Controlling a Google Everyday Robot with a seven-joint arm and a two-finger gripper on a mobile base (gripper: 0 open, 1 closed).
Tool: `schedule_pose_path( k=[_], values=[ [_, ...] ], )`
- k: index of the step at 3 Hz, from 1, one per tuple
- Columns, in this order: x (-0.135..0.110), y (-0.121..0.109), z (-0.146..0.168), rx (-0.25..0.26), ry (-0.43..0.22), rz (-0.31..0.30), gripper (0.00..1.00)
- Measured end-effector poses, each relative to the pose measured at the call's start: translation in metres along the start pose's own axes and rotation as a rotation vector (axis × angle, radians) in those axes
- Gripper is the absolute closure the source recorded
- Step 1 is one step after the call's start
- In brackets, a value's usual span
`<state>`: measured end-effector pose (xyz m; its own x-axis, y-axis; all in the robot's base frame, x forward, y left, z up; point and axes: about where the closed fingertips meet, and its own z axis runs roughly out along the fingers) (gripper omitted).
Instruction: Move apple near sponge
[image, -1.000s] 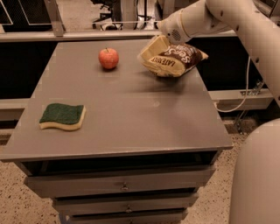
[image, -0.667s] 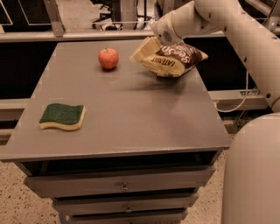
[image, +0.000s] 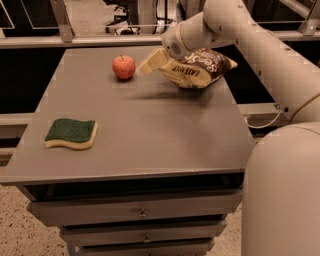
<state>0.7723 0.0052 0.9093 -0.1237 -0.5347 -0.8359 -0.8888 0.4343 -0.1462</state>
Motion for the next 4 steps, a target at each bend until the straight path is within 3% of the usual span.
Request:
schedule_pose_path(
  k=[2, 4],
  values=[
    [0.001, 0.003, 0.041, -0.045, -0.106, -0.001, 0.0],
    [-0.008, 0.015, 0.077, -0.101, -0.128, -0.013, 0.0]
  ],
)
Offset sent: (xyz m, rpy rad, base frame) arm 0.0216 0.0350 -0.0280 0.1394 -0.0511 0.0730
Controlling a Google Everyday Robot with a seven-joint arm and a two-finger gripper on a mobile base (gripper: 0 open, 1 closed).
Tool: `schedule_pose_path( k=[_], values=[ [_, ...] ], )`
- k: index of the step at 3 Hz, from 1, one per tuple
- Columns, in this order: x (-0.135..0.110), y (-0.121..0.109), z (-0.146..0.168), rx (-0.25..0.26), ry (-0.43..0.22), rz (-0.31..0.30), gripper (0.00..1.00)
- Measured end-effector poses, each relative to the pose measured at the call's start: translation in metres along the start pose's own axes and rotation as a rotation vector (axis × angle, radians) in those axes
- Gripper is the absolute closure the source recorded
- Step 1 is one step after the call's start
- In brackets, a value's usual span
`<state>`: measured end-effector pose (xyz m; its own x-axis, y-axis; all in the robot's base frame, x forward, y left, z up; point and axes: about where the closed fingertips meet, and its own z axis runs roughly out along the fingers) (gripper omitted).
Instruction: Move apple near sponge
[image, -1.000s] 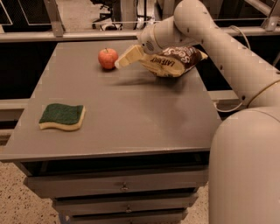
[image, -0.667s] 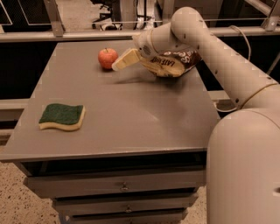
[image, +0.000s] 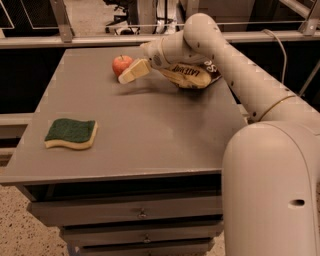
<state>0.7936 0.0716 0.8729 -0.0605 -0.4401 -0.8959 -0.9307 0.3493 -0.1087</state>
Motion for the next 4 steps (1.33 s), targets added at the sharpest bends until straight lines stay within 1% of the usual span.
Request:
schedule_pose_path(
  k=[1, 2, 3, 4],
  values=[
    [-0.003, 0.007, 0.015, -0.029, 0.004, -0.003, 0.0],
    [-0.006, 0.014, 0.027, -0.062, 0.004, -0.011, 0.26],
    [-0.006, 0.017, 0.031, -0.08, 0.004, -0.013, 0.5],
    [-0.01, 0.016, 0.016, -0.067, -0.007, 0.002, 0.72]
  ],
)
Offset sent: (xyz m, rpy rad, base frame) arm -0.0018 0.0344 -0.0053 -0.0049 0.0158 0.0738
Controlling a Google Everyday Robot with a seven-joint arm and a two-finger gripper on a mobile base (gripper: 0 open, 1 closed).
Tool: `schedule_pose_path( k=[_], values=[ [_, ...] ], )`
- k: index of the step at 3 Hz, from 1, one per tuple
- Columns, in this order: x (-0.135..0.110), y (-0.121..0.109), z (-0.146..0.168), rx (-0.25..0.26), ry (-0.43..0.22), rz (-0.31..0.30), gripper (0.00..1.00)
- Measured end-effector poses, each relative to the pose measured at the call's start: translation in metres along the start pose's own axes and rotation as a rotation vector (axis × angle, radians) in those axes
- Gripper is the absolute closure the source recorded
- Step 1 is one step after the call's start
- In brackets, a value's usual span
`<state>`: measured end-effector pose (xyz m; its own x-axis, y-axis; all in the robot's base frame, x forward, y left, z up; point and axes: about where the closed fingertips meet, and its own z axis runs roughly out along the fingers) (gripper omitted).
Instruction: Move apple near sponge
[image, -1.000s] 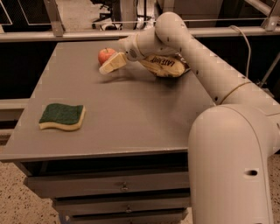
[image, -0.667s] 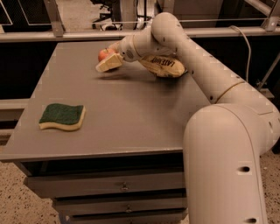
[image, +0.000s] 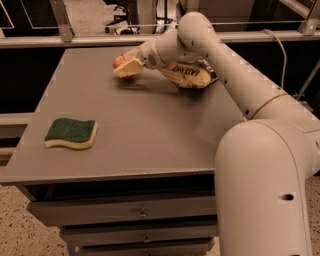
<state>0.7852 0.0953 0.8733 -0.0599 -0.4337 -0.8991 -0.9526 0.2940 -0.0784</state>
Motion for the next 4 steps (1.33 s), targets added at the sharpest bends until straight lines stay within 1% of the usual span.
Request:
schedule_pose_path(
  k=[1, 2, 3, 4],
  values=[
    [-0.019, 0.015, -0.049, 0.009, -0.064, 0.01, 1.0],
    [-0.025, 0.042, -0.071, -0.06, -0.074, -0.028, 1.0],
    [-0.035, 0.078, -0.074, -0.188, -0.076, -0.111, 1.0],
    [-0.031, 0.092, -0.075, -0.245, -0.062, -0.13, 1.0]
  ],
)
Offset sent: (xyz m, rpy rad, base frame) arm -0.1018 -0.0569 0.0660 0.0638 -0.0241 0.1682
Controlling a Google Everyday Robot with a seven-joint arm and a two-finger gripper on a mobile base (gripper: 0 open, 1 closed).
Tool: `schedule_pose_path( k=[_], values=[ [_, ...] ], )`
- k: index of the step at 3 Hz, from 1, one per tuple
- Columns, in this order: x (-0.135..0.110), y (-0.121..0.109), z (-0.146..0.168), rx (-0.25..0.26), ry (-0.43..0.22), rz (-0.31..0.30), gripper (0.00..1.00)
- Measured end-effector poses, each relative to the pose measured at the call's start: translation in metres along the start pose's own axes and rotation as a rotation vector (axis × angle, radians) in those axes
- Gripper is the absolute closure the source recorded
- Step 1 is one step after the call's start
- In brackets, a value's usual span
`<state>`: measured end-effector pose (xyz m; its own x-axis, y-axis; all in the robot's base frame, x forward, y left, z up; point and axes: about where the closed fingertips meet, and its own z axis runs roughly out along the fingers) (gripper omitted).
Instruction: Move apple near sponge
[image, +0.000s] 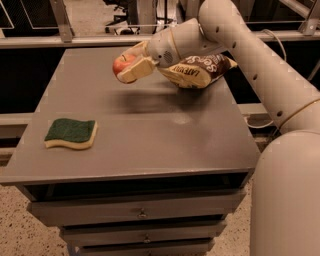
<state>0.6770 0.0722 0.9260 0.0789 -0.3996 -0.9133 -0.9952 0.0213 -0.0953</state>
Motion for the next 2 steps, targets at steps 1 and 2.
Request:
schedule_pose_path(
  k=[1, 2],
  values=[
    [-0.002, 0.007, 0.008, -0.017, -0.014, -0.005, 1.0],
    [-0.006, 0.033, 0.032, -0.044, -0.044, -0.024, 1.0]
  ],
)
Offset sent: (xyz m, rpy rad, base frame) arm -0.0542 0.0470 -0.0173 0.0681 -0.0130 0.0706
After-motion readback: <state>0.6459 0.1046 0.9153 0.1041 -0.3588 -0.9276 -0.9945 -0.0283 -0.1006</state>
